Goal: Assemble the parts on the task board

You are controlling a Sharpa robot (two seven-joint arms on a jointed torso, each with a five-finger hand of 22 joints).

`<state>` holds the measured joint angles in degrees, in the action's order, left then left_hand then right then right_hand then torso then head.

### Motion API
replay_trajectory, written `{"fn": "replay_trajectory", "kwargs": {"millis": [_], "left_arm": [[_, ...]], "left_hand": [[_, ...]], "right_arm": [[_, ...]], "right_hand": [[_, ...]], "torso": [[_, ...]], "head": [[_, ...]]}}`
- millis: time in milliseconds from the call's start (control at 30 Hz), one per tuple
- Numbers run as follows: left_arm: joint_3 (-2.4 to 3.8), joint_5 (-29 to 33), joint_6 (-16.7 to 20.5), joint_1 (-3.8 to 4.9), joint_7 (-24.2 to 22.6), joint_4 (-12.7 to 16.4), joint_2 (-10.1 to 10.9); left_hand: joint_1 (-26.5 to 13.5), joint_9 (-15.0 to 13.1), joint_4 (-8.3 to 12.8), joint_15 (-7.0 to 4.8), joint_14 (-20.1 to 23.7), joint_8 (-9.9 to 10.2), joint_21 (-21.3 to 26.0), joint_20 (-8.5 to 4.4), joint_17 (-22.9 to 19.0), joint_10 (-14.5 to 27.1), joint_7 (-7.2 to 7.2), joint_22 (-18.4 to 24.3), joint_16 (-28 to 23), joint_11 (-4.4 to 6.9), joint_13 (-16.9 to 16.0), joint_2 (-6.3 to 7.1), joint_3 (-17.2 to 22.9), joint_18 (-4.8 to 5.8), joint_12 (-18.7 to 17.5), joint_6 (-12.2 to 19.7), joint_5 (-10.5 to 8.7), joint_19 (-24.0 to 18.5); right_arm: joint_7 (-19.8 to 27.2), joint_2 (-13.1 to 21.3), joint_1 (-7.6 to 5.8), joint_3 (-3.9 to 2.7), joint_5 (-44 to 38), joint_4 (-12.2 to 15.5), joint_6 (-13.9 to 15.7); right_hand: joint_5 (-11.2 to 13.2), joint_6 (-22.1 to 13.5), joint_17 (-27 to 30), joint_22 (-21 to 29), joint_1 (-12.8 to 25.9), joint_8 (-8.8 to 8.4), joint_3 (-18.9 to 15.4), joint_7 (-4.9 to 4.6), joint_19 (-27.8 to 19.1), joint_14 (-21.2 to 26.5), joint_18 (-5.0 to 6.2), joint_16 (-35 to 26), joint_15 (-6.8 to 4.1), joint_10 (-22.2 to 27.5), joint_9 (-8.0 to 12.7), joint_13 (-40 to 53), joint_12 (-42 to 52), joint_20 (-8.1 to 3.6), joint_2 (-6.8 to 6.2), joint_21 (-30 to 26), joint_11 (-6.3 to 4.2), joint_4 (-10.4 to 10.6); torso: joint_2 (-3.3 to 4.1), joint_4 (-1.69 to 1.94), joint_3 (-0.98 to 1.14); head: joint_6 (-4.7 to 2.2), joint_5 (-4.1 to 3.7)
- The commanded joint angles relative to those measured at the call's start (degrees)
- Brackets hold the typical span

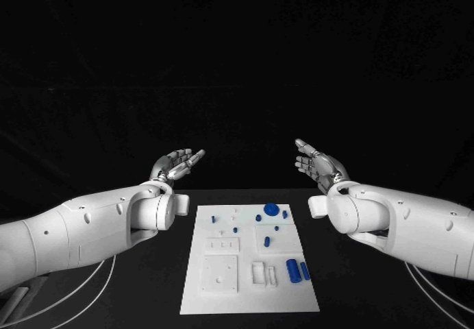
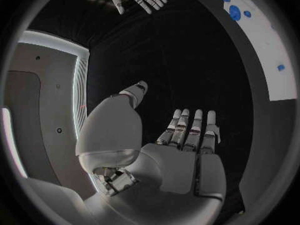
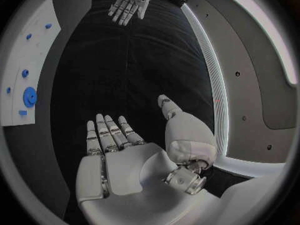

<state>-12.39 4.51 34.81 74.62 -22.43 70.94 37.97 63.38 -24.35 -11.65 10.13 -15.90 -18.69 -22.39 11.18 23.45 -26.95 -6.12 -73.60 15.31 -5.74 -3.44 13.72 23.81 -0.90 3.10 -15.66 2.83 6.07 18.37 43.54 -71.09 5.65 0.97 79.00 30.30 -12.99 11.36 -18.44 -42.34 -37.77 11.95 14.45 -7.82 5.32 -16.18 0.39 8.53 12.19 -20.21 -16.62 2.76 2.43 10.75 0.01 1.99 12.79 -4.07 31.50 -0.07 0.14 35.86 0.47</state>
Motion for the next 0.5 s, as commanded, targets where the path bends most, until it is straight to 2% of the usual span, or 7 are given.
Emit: {"fn": "replay_trajectory", "kwargs": {"millis": [33, 233, 333, 367, 400, 433, 500], "left_arm": [[-0.82, 3.33, -6.57, 1.28, 3.76, -1.79, -0.77], [-1.19, 3.55, -7.02, 1.73, 4.05, -2.38, -0.99], [-1.19, 3.55, -7.02, 1.73, 4.05, -2.38, -0.99], [-1.31, 0.25, -8.77, 1.67, 3.81, -2.94, -1.16], [-1.32, -0.18, -8.83, 1.67, 3.63, -2.86, -1.07], [-1.33, -0.24, -8.94, 1.67, 3.35, -2.77, -0.97], [-1.33, -0.23, -9.01, 1.67, 2.95, -2.6, -0.74]], "left_hand": [[2.54, -0.92, -0.49, 0.31, -0.89, -0.81, -1.11, 0.74, 0.91, -1.27, -0.23, -2.71, 0.84, -0.07, -0.17, 0.37, 0.98, 0.9, 0.41, -0.9, 0.42, 0.19], [2.78, -1.03, -0.56, 0.31, -0.93, -0.88, -1.2, 0.72, 1.06, -1.48, -0.28, -2.69, 0.94, -0.08, -0.2, 0.13, 0.69, 0.9, 0.45, -0.96, 0.41, 0.16], [3.31, -1.46, -0.52, 0.39, -1.38, -1.25, -1.36, 0.64, 1.63, -2.51, -0.54, -2.66, 1.39, -0.15, -0.34, -0.31, 0.1, 0.9, 0.65, -1.38, 0.42, 0.21], [3.82, -1.93, -0.29, 0.59, -1.94, -1.68, -1.48, 0.54, 2.2, -3.37, -0.89, -2.65, 1.86, -0.4, -0.47, -0.68, -0.1, 0.9, 0.84, -1.9, 0.51, 0.34], [4.48, -2.87, 0.08, 0.92, -2.82, -2.56, -1.66, 0.4, 3.04, -4.99, -1.37, -2.63, 2.55, -0.69, -0.71, -1.24, -0.36, 0.89, 1.2, -2.97, 0.63, 0.63], [4.81, -3.95, 0.32, 1.07, -3.67, -3.62, -1.79, 0.27, 3.83, -6.91, -1.79, -2.59, 3.22, -0.97, -1.0, -1.9, -0.7, 0.9, 1.67, -4.33, 0.67, 0.9], [5.95, -4.04, 1.53, 1.23, -6.01, -4.28, -2.21, -0.33, 4.88, -9.55, -2.74, -2.34, 4.54, -1.63, -1.34, -3.63, -2.8, 0.68, 2.44, -6.57, 0.79, 2.37]], "right_arm": [[-8.21, -0.3, -1.73, 0.78, 0.36, -1.99, -12.95], [-11.45, -0.55, -3.9, 1.88, 0.53, -4.2, -17.59], [-11.93, -0.59, -4.22, 2.04, 0.55, -4.52, -18.27], [-10.97, -2.03, -4.15, 2.16, -10.56, -8.06, -13.63], [-10.87, -2.17, -4.13, 2.16, -12.2, -8.34, -13.08], [-10.8, -2.37, -4.09, 2.16, -14.12, -8.75, -12.72], [-10.82, -2.73, -3.97, 2.16, -17.87, -9.47, -11.65]], "right_hand": [[-0.36, 1.28, -1.78, -3.82, -3.09, 1.34, 0.13, -5.05, 0.89, -2.02, 0.83, 1.34, 0.66, -2.27, -1.16, 0.25, 0.59, 0.8, 0.24, 0.38, 0.6, -1.12], [0.34, 3.15, -4.53, -9.8, -7.54, 3.11, 0.09, -5.3, 3.07, -5.66, 1.35, 3.8, 0.94, -6.33, -2.76, 0.66, 1.13, 1.32, 0.02, 0.78, 0.91, -4.89], [0.6, 7.9, -6.93, -21.13, -12.39, 6.79, 2.42, -5.77, 7.39, -10.53, 2.2, 6.51, 1.26, -14.27, -6.3, 1.65, 2.79, 1.74, -0.48, 1.85, 1.18, -8.26], [0.63, 10.12, -7.15, -29.85, -14.27, 8.31, 4.04, -5.92, 10.96, -12.4, 2.93, 7.43, 1.59, -16.61, -7.66, 1.9, 3.38, 1.66, -0.83, 2.68, 1.32, -9.26], [0.56, 11.23, -7.35, -32.34, -15.18, 8.87, 5.01, -5.94, 13.09, -13.99, 3.58, 8.19, 1.94, -17.71, -7.92, 2.03, 3.77, 1.49, -0.85, 3.22, 1.38, -9.74], [0.44, 12.62, -7.59, -32.09, -16.43, 9.42, 6.42, -6.07, 15.39, -16.17, 4.52, 9.16, 2.59, -19.27, -8.03, 2.21, 4.32, 1.29, -0.9, 3.8, 1.54, -10.48], [0.66, 15.62, -7.76, -31.27, -18.82, 10.4, 9.74, -6.01, 18.95, -19.88, 6.0, 10.57, 2.1, -22.55, -8.1, 2.49, 5.34, 1.27, -1.65, 4.32, 1.43, -11.74]], "torso": [[0.0, -0.01, 0.0], [0.0, -0.01, 0.0], [0.0, -0.01, 0.0], [0.14, 0.0, -0.11], [0.14, 0.03, -0.11], [0.13, 0.05, -0.14], [0.15, 0.04, -0.17]], "head": [[0.0, 0.0], [0.0, 0.0], [0.0, 0.0], [0.49, 0.25], [0.47, 0.25], [0.51, 0.27], [0.55, 0.33]]}}
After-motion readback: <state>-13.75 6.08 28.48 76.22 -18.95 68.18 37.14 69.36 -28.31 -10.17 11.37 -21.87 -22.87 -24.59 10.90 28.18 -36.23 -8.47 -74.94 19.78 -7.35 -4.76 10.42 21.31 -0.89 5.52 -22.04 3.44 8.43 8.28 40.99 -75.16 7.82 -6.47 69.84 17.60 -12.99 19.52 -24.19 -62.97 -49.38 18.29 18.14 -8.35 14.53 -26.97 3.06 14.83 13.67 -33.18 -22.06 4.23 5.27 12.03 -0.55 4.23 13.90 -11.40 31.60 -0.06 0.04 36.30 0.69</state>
